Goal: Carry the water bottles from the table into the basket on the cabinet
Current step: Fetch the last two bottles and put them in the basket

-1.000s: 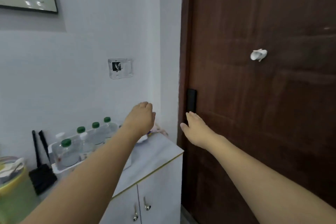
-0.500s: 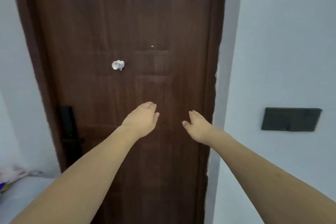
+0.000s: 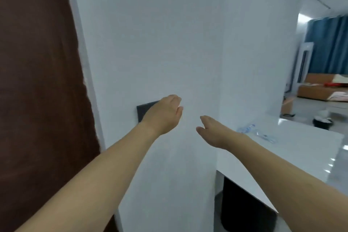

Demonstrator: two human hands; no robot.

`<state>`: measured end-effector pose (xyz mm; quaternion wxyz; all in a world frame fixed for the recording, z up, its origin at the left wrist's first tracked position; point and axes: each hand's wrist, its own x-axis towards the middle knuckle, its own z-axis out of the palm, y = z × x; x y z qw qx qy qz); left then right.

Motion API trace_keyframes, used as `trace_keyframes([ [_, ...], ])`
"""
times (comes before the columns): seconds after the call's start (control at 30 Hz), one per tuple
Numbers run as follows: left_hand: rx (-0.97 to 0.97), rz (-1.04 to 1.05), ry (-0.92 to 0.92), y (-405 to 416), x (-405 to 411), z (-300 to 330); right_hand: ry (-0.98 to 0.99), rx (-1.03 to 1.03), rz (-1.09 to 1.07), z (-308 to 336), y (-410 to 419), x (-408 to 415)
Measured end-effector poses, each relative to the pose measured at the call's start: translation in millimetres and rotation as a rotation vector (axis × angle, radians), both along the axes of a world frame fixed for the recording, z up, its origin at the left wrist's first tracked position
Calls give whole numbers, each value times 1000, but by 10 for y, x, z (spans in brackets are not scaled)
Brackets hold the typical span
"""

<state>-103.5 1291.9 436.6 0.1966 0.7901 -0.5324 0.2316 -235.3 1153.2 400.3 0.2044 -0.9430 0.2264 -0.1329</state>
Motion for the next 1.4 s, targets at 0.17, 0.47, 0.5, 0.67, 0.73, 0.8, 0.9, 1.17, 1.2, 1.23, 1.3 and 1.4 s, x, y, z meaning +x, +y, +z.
trace_keyframes([
  [0.17, 11, -219, 44, -1169, -588, -124, 34, -49, -328, 26, -885, -913],
  [0.47, 123, -496, 55, -2808, -1526, -255, 88, -84, -678, -68, -1937, -2096],
  [0.5, 130, -508, 45, -2946, -1599, -245, 94, -90, -697, -69, -2021, -2181],
  [0.67, 128, -538, 87, -3556, -1880, -174, 107, -121, -750, -20, -2491, -2503],
  [0.73, 131, -543, 82, -3776, -1937, -154, 102, -122, -752, 5, -2710, -2591],
  [0.8, 126, -537, 86, -3993, -1959, -151, 99, -120, -748, 17, -2944, -2644],
  [0.9, 132, -526, 91, -4319, -1966, -195, 89, -105, -724, -9, -3265, -2681],
  [1.17, 147, -510, 62, -5280, -2088, -271, 100, -65, -701, -114, -4156, -2836],
  [1.2, 153, -510, 66, -5434, -2126, -299, 100, -61, -703, -134, -4300, -2876],
  [1.23, 158, -511, 71, -5583, -2159, -330, 102, -58, -707, -150, -4439, -2918],
  [1.3, 165, -518, 79, -5905, -2223, -392, 105, -58, -720, -180, -4753, -3002],
  [1.4, 150, -541, 68, -6475, -2309, -480, 103, -72, -748, -228, -5323, -3111],
])
